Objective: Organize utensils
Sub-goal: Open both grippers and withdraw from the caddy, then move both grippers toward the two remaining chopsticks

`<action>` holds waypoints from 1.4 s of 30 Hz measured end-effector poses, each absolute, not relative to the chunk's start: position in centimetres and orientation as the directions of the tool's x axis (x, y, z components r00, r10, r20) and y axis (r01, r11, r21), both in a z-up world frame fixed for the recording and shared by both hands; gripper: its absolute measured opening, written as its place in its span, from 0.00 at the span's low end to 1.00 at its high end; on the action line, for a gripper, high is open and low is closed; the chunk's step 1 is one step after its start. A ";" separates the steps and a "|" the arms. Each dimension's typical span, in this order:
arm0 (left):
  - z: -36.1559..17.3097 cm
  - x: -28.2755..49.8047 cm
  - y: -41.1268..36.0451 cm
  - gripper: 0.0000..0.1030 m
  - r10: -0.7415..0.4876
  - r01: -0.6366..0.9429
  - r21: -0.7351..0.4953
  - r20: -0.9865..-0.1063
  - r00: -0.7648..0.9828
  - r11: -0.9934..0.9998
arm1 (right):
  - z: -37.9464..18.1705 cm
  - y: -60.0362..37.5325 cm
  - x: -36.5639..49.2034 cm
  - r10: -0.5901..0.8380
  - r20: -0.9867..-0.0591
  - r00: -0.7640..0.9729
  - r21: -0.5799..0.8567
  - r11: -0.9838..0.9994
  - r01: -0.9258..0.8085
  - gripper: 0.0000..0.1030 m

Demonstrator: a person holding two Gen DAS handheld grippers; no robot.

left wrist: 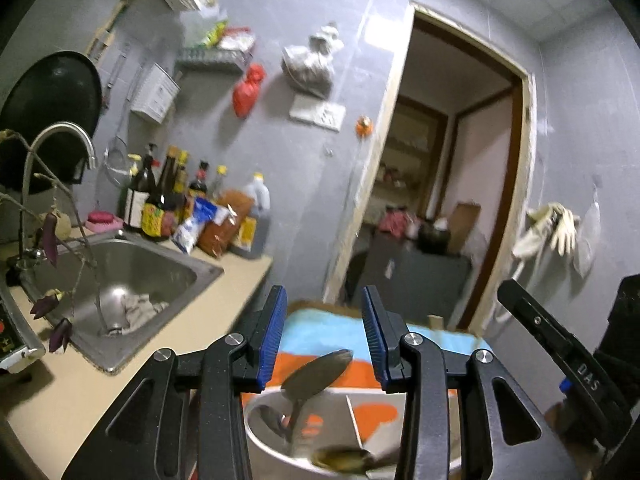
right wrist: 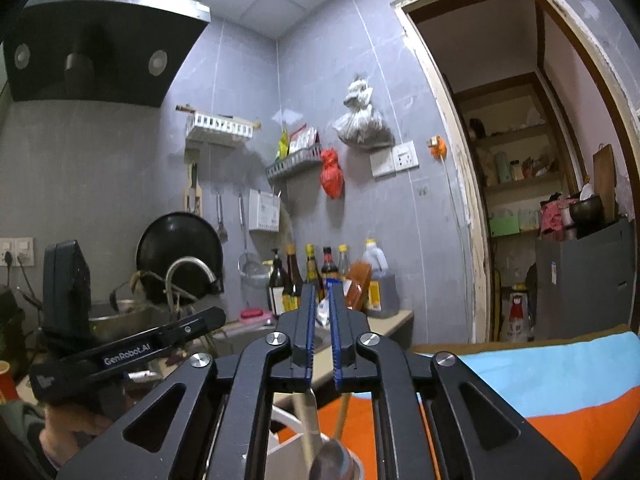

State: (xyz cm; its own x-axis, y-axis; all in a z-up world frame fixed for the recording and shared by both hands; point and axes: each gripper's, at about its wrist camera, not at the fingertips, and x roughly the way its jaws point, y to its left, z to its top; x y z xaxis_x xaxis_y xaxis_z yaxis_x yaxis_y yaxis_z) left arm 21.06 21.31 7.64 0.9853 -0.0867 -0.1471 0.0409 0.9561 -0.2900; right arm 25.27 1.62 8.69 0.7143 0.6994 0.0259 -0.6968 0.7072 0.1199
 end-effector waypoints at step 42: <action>4.4 16.3 0.0 0.94 -0.342 0.309 -0.156 -0.285 0.895 0.938 | 6.8 -21.3 14.6 0.379 -0.226 0.897 0.095 0.925 -0.367 1.00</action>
State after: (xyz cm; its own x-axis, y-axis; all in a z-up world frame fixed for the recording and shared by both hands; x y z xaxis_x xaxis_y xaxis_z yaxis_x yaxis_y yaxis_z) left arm 16.31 -0.02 4.36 0.8954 -0.3421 -0.2851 0.3089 0.9382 -0.1560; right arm 14.62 -21.34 6.84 0.8973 0.3792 -0.2258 -0.3672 0.9253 0.0948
